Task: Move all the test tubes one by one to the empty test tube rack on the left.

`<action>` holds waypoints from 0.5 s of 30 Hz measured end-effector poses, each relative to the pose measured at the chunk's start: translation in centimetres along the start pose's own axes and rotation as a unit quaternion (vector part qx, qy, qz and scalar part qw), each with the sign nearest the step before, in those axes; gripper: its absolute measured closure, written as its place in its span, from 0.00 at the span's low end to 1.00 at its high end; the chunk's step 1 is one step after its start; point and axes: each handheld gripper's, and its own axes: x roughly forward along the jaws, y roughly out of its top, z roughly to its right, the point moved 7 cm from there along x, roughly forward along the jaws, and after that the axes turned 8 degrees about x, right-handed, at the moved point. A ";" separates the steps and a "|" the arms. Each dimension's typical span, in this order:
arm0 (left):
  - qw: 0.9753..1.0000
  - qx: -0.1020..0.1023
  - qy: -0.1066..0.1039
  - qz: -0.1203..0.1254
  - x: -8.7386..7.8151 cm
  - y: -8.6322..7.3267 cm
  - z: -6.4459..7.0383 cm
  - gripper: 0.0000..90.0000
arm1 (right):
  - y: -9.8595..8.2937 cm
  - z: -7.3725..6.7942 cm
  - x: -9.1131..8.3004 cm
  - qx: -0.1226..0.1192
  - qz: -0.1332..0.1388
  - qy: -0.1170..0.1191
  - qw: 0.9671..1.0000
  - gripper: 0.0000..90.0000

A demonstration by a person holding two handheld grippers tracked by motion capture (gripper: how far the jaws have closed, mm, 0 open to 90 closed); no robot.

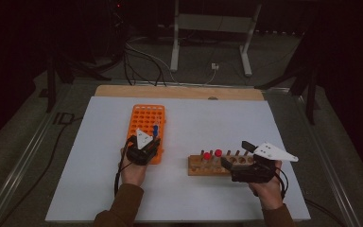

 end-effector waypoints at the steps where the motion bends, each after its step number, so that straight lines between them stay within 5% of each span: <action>1: 1.000 0.000 -0.001 0.000 0.0 0.0 0.0 0.86 | 0.0 0.0 0.0 0.001 0.000 0.000 1.000 0.00; 6: 1.000 -0.009 -0.004 -0.001 -0.1 0.0 -0.1 0.85 | 0.0 0.0 0.0 0.001 -0.001 0.000 1.000 0.00; 15: 0.999 -0.030 -0.031 0.007 -1.3 -0.5 0.4 0.67 | -0.3 0.4 0.3 0.010 -0.007 0.005 1.000 0.05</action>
